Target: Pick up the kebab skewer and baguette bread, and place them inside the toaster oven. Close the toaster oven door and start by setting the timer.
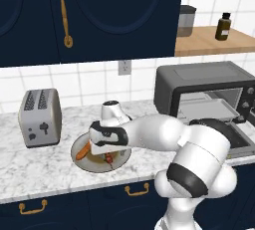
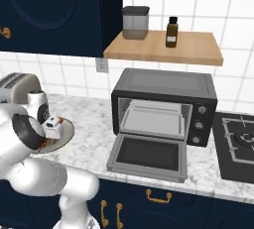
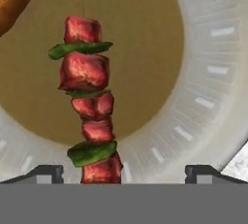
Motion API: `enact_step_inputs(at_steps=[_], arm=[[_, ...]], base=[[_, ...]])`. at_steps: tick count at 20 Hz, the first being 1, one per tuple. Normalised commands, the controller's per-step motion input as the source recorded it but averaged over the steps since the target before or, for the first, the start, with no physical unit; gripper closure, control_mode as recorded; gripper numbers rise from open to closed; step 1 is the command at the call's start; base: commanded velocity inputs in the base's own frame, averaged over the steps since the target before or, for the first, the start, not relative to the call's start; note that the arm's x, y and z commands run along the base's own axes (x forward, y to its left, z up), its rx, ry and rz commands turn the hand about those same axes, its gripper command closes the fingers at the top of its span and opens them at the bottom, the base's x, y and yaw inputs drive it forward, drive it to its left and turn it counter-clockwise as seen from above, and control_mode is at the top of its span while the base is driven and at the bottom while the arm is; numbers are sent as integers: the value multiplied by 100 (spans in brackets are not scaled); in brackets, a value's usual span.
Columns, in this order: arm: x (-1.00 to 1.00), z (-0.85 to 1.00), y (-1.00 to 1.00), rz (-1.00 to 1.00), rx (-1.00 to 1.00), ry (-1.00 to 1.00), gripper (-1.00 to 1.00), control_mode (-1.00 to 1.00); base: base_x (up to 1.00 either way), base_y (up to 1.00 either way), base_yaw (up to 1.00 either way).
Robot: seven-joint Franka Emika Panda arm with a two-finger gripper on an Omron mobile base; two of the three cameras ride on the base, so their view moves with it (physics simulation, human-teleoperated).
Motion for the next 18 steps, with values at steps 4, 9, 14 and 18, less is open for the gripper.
enact_step_inputs(at_steps=[4,9,14,18], arm=[[2,-39,21,0,0,1,-100,-100],[0,-45,1,0,0,0,-100,-100],[-3,-11,-1,0,0,0,100,-100],[-13,-6,-3,0,0,0,100,-100]], base=[[0,0,0],[0,0,0],[0,0,0],[0,0,0]])
